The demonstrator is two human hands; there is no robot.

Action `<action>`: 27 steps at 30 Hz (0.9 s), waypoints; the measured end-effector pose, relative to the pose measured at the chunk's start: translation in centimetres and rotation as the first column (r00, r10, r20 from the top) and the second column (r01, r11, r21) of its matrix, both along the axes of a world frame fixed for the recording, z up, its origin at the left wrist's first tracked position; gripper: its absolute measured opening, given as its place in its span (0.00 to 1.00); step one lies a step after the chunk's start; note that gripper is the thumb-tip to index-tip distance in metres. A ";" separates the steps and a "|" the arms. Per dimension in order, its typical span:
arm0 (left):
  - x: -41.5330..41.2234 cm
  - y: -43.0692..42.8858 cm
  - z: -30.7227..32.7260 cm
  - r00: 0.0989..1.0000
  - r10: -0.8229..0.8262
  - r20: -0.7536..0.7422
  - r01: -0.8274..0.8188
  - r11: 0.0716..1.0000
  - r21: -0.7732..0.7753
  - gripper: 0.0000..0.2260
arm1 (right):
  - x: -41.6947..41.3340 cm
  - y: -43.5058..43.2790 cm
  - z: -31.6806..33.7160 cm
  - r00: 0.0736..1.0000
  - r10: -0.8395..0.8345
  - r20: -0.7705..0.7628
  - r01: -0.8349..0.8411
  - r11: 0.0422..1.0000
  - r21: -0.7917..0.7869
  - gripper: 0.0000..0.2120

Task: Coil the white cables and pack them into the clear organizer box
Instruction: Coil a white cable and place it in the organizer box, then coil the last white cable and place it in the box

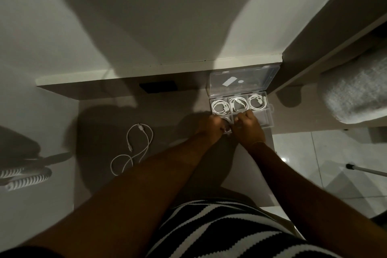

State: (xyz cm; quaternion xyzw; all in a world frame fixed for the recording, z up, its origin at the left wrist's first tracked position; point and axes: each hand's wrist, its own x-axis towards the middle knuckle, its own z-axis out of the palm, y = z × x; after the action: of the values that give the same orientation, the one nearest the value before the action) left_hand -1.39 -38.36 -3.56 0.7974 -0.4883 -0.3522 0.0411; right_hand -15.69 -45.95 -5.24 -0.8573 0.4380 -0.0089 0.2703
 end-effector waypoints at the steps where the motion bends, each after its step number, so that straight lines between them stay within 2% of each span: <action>1: 0.0 0.2 0.0 1.000 0.001 0.008 -0.001 1.000 -0.002 0.12 | -0.2 0.2 0.0 1.000 -0.019 0.018 0.019 1.000 0.002 0.13; 3: -0.1 0.5 0.1 0.999 -0.024 0.035 0.024 1.000 0.000 0.12 | -0.5 0.5 0.1 0.997 -0.059 0.045 0.059 0.998 0.012 0.11; 7: 0.4 0.4 1.9 0.999 -0.050 -0.012 0.051 0.998 0.044 0.13 | -0.4 0.3 0.7 0.998 -0.055 -0.007 0.055 0.997 0.049 0.12; 10: 1.1 1.6 2.6 0.998 -0.049 -0.024 0.049 0.999 -0.015 0.14 | 0.2 0.3 1.6 0.997 -0.022 -0.068 0.027 0.997 0.073 0.14; 14: 3.6 6.0 3.0 0.999 -0.014 -0.034 0.010 0.994 -0.111 0.14 | 1.2 1.1 2.8 0.996 0.063 -0.058 -0.064 0.998 -0.009 0.15; 17: 6.2 10.9 3.1 0.999 0.002 0.047 0.001 0.998 -0.058 0.17 | 3.1 2.5 3.8 0.986 0.163 -0.047 -0.166 0.984 -0.065 0.15; 20: 8.1 17.2 2.8 0.972 0.118 0.201 -0.127 0.992 0.029 0.18 | 5.7 4.8 4.6 0.963 0.268 -0.030 -0.270 0.957 -0.108 0.14; 23: 8.6 22.7 2.7 0.913 0.273 0.302 -0.297 0.954 0.035 0.16 | 8.0 7.6 5.2 0.927 0.376 -0.017 -0.375 0.920 -0.116 0.14; 27: 7.4 28.2 2.4 0.861 0.426 0.278 -0.453 0.891 0.038 0.22 | 10.1 11.9 5.3 0.868 0.496 -0.013 -0.494 0.862 -0.115 0.14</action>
State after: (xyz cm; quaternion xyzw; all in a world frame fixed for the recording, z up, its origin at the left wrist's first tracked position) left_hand 6.06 -10.14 -1.12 0.9282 -0.2757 -0.2494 0.0146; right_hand -5.59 -34.09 0.07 -0.9549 0.1999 0.0280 0.2176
